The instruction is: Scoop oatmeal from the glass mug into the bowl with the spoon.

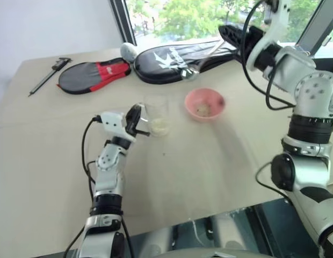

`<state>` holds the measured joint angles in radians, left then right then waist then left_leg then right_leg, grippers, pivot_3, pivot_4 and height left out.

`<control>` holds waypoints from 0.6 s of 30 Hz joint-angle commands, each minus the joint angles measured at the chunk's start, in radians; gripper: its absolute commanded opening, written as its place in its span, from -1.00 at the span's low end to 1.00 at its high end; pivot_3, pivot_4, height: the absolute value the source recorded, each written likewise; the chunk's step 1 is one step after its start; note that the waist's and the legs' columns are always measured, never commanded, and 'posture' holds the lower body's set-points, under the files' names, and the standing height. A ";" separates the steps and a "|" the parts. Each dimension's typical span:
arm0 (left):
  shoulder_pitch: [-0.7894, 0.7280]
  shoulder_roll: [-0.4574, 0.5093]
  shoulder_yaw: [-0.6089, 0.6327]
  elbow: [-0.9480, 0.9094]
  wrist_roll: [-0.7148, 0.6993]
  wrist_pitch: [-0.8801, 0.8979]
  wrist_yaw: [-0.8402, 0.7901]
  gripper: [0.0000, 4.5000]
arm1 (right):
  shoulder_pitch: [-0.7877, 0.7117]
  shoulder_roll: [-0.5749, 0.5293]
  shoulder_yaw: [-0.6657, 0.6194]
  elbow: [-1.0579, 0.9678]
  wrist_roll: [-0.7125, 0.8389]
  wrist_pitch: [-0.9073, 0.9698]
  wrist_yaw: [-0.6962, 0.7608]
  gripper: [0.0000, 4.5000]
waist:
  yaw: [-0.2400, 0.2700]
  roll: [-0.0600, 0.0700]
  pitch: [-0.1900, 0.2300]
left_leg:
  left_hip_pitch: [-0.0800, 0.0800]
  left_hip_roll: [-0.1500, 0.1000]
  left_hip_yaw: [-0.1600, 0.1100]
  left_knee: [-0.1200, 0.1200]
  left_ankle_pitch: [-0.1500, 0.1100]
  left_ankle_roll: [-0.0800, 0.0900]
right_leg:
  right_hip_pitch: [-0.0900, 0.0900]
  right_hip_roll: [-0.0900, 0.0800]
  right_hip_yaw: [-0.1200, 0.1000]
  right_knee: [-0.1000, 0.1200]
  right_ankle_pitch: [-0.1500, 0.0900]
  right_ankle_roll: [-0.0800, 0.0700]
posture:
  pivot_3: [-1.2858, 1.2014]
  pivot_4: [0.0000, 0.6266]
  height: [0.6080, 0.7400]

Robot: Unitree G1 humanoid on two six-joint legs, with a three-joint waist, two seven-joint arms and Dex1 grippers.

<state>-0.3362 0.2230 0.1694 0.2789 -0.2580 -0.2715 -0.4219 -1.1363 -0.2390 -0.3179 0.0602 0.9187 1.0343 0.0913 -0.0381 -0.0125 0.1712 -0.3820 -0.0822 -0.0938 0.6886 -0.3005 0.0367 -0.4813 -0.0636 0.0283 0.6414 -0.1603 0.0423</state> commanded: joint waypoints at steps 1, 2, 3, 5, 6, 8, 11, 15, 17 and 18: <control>-0.003 -0.007 -0.002 -0.025 -0.014 -0.040 -0.020 -0.97 | -0.001 0.054 -0.030 -0.067 0.112 0.082 -0.065 -1.00 | 0.001 0.000 0.000 | 0.000 0.000 0.000 0.000 0.000 0.000 | 0.000 0.000 0.000 0.000 0.000 0.000 | 0.03 -0.52 1.00; -0.004 -0.008 -0.003 -0.022 -0.015 -0.043 -0.025 -0.97 | 0.009 0.064 -0.023 -0.079 0.118 0.093 -0.075 -1.00 | 0.001 0.000 0.000 | 0.000 0.000 0.000 0.000 0.000 0.000 | 0.000 0.000 0.000 0.000 0.000 0.000 | 0.03 -0.52 1.00; -0.005 -0.008 -0.005 -0.019 -0.012 -0.047 -0.028 -0.97 | 0.021 0.078 -0.013 -0.091 0.121 0.101 -0.086 -1.00 | 0.001 0.000 0.000 | 0.000 0.000 0.000 0.000 0.000 0.000 | 0.000 -0.001 0.000 0.000 0.000 0.000 | 0.03 -0.52 1.00; -0.008 -0.010 -0.007 -0.012 -0.007 -0.054 -0.032 -0.97 | 0.043 0.094 0.014 -0.113 0.117 0.112 -0.089 -1.00 | 0.002 0.000 0.000 | 0.000 -0.001 0.000 0.000 0.000 0.000 | 0.000 -0.001 0.000 0.000 0.000 0.000 | 0.03 -0.52 1.00; -0.010 -0.011 -0.007 -0.007 -0.005 -0.058 -0.031 -0.97 | 0.056 0.099 0.036 -0.120 0.106 0.115 -0.086 -1.00 | 0.002 0.000 0.000 | 0.000 -0.001 0.000 0.001 0.000 0.000 | 0.000 -0.001 0.000 0.000 0.000 0.000 | 0.03 -0.52 1.00; -0.014 -0.014 -0.006 0.002 -0.004 -0.067 -0.031 -0.97 | 0.083 0.068 0.123 -0.141 0.038 0.102 -0.037 -1.00 | 0.001 0.000 0.000 | 0.000 -0.001 0.000 0.001 0.000 0.000 | 0.000 -0.001 0.000 0.000 0.000 0.000 | 0.03 -0.52 1.00; -0.022 -0.017 -0.006 0.024 0.001 -0.085 -0.030 -0.97 | 0.107 0.063 0.176 -0.147 0.005 0.096 -0.008 -1.00 | -0.002 0.000 0.000 | 0.000 -0.001 0.000 0.001 0.000 0.000 | 0.000 0.000 0.000 0.000 0.000 0.000 | 0.03 -0.52 1.00; -0.034 -0.026 -0.005 0.054 0.005 -0.101 -0.022 -1.00 | 0.129 0.057 0.250 -0.154 -0.064 0.042 0.057 -0.56 | -0.001 0.000 0.000 | 0.000 -0.001 0.000 0.001 0.000 0.000 | 0.000 0.000 0.000 0.001 0.000 0.000 | 0.03 -0.52 1.00; -0.038 -0.028 -0.002 0.069 0.004 -0.111 -0.019 -1.00 | 0.118 0.069 0.243 -0.144 -0.086 -0.005 0.078 -0.25 | -0.001 0.000 0.000 | 0.000 -0.001 0.000 0.001 0.000 0.000 | 0.000 0.000 0.000 0.001 0.000 0.000 | 0.03 -0.52 1.00; -0.039 -0.030 0.000 0.073 0.001 -0.114 -0.019 -1.00 | 0.113 0.070 0.241 -0.142 -0.096 -0.020 0.084 -0.10 | -0.001 0.000 0.000 | 0.000 -0.001 0.000 0.001 0.000 0.000 | 0.000 0.000 0.000 0.001 0.000 0.000 | 0.03 -0.52 1.00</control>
<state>-0.3589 0.1980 0.1573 0.3629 -0.2507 -0.3529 -0.4478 -0.9970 -0.1732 -0.0613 -0.0563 0.8361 1.0657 0.1512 -0.0393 -0.0125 0.1710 -0.3818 -0.0829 -0.0938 0.6893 -0.3004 0.0367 -0.4810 -0.0637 0.0279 0.6422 -0.1602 0.0423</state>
